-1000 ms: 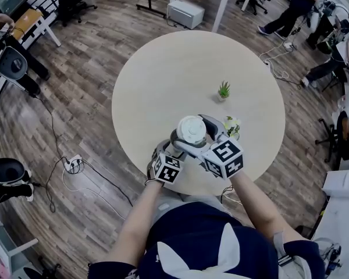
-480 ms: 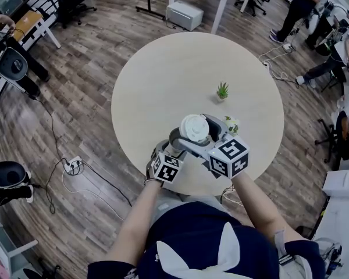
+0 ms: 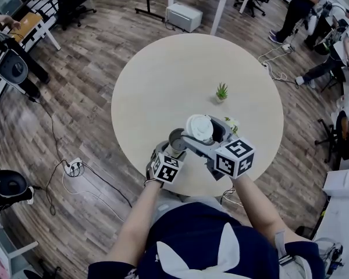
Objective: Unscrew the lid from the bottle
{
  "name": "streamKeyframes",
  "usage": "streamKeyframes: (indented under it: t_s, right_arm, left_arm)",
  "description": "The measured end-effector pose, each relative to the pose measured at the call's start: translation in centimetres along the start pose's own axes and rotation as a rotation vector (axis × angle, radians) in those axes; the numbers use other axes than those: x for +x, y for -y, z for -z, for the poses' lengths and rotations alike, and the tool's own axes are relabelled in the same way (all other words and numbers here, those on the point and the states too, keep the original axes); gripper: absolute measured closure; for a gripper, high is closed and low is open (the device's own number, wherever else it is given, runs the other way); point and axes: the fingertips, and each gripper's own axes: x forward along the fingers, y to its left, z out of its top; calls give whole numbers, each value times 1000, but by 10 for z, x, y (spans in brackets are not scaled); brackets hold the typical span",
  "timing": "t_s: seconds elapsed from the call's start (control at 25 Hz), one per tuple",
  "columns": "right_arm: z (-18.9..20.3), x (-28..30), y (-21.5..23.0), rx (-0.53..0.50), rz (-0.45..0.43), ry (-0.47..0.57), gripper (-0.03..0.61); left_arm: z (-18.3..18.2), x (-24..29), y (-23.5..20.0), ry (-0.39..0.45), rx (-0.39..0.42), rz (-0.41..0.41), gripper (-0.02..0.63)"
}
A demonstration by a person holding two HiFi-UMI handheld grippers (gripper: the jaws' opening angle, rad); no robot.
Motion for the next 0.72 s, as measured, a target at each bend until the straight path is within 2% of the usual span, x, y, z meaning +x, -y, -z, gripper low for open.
streamKeyframes:
  t_s: [0.24, 0.72]
  right_arm:
    - [-6, -8, 5, 78, -1, 53, 120]
    - [-8, -23, 14, 99, 31, 95, 120]
  left_arm:
    - [0, 1, -1, 1, 1, -1, 290]
    - [-1, 1, 0, 4, -10, -5, 290]
